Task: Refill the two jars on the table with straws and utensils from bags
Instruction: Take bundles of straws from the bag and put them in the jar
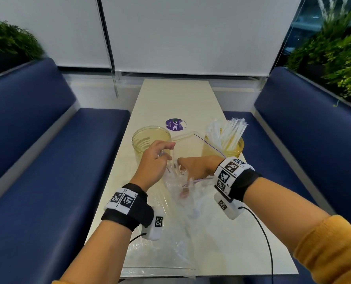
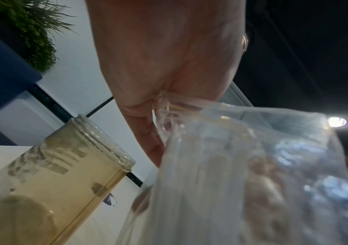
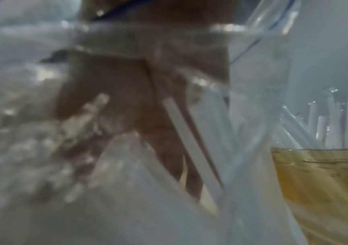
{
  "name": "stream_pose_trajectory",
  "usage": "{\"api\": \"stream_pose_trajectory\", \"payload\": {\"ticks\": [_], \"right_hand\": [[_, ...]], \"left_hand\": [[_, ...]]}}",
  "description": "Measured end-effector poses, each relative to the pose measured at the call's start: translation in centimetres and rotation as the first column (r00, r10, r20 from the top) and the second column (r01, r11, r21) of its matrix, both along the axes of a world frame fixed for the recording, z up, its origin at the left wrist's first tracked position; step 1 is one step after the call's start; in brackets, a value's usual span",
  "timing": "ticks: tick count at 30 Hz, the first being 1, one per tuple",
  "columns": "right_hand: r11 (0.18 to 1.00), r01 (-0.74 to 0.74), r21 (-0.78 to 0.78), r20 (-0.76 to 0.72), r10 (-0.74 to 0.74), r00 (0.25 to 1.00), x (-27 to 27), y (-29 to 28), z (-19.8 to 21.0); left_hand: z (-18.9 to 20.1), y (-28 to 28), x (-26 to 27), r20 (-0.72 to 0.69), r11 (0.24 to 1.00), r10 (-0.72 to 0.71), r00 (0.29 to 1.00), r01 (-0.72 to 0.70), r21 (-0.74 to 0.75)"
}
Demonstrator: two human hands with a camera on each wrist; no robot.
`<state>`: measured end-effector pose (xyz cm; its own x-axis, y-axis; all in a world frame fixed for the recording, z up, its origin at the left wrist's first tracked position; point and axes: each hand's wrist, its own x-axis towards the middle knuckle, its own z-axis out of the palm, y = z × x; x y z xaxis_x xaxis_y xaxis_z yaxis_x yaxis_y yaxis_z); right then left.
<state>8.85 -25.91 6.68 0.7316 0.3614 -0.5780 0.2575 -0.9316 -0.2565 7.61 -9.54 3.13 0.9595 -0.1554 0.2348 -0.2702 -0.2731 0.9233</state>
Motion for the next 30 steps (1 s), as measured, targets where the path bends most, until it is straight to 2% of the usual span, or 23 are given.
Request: {"api": "stream_pose_trajectory", "payload": {"ticks": [2,6,9,13,15,17,19,21,25,30], "right_hand": [[0.999,-0.049,0.008,0.043,0.048,0.998,-0.2,0.0,-0.3],[0.989,-0.054,0.138,0.068,0.045,0.997,-0.6,-0.3,-0.2],[0.964,0.006,0.266,0.052,-0.021,0.998,-0.7,-0.8,0.3],[0.89,0.128,0.438,0.025,-0.155,0.988,-0.6,-1.7,1.4],[0.838,0.145,0.527,0.014,-0.179,0.984,-0.8,-2.0,2.4],[0.792,0.165,0.588,0.029,-0.225,0.974,-0.7,-2.2,3.0],[0.771,0.18,0.611,0.066,-0.277,0.959,-0.7,-1.9,3.5],[0.752,0.166,0.638,0.123,-0.312,0.942,-0.4,-1.6,3.6],[0.687,0.125,0.716,0.183,-0.358,0.916,-0.6,-0.9,4.2],[0.63,0.075,0.773,0.271,-0.436,0.858,-1.6,-0.1,4.4]], "left_hand": [[0.0,0.0,-0.1,-0.015,1.0,0.001,1.0,-0.001,-0.001],[0.5,-0.1,-0.4,-0.058,0.998,-0.011,0.998,0.007,-0.069],[0.9,-0.3,-1.0,-0.084,0.995,-0.017,0.996,0.009,-0.099],[1.0,-0.3,-1.3,-0.105,0.996,-0.018,0.994,0.009,-0.089],[1.0,-0.3,-1.3,-0.088,0.999,-0.019,0.996,0.016,-0.038],[0.9,-0.6,-1.3,-0.053,0.996,-0.022,0.998,0.027,0.083],[0.7,-1.1,-1.3,-0.046,0.978,-0.009,0.999,0.019,0.206],[0.6,-1.7,-1.4,-0.061,0.964,0.018,0.998,-0.001,0.264],[0.5,-3.1,-1.5,-0.093,0.973,0.08,0.992,-0.057,0.223],[0.9,-4.7,-2.0,-0.087,0.998,0.065,0.994,-0.064,0.014]]}}
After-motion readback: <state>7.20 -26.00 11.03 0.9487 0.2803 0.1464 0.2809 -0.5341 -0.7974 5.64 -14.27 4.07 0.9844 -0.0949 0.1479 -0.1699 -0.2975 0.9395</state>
